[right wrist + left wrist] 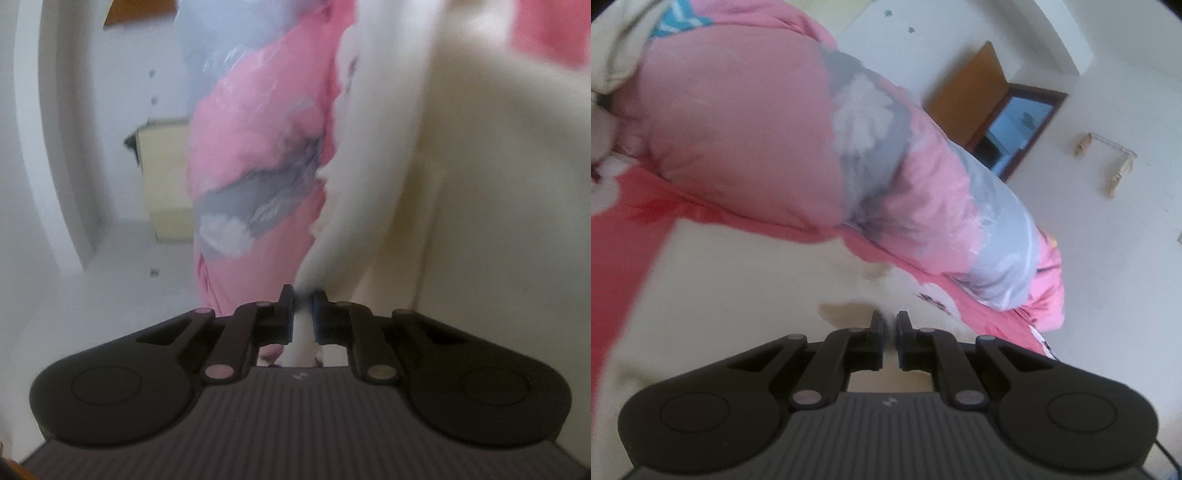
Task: Fold towel
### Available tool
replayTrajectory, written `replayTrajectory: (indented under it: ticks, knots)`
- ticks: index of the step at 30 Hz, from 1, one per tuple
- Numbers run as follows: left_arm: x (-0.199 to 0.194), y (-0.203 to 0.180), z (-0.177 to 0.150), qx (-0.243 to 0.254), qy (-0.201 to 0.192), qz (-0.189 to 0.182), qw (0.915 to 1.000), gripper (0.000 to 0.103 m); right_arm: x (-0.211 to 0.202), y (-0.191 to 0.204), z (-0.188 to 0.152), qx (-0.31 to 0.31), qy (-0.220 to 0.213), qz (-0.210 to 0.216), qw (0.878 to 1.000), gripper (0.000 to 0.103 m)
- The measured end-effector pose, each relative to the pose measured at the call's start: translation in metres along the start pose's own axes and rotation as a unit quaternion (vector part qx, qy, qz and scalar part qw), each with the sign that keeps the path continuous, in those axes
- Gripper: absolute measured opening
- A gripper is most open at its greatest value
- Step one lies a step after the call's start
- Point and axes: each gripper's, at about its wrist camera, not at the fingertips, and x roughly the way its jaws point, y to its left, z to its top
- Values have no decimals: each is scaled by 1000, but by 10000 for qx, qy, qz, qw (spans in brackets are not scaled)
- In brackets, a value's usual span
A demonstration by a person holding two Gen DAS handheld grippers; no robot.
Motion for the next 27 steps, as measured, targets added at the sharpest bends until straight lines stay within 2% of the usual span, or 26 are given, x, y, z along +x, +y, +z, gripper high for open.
replayTrajectory:
  ticks: [7, 14, 17, 21, 24, 27]
  knots:
    - [-25, 52, 12, -197, -246, 334, 9989, 8, 52, 13, -27, -350, 661, -184, 9970, 8]
    - [-22, 93, 18, -176, -74, 501, 9986, 8, 90, 5, -58, -636, 1134, -691, 9891, 8]
    - [-15, 92, 40, -37, -241, 368, 9990, 8, 100, 11, -56, -633, 1093, -696, 9896, 8]
    - [-21, 78, 61, 361, -585, 211, 9974, 8, 106, 42, -49, -996, 861, -353, 9907, 8]
    - [-22, 94, 45, 193, -335, 421, 9984, 8, 108, 50, -54, -1394, 907, -342, 9855, 8]
    - [-13, 126, 18, -337, 198, 737, 9965, 8, 114, 22, -62, -1313, 1206, -818, 9806, 8]
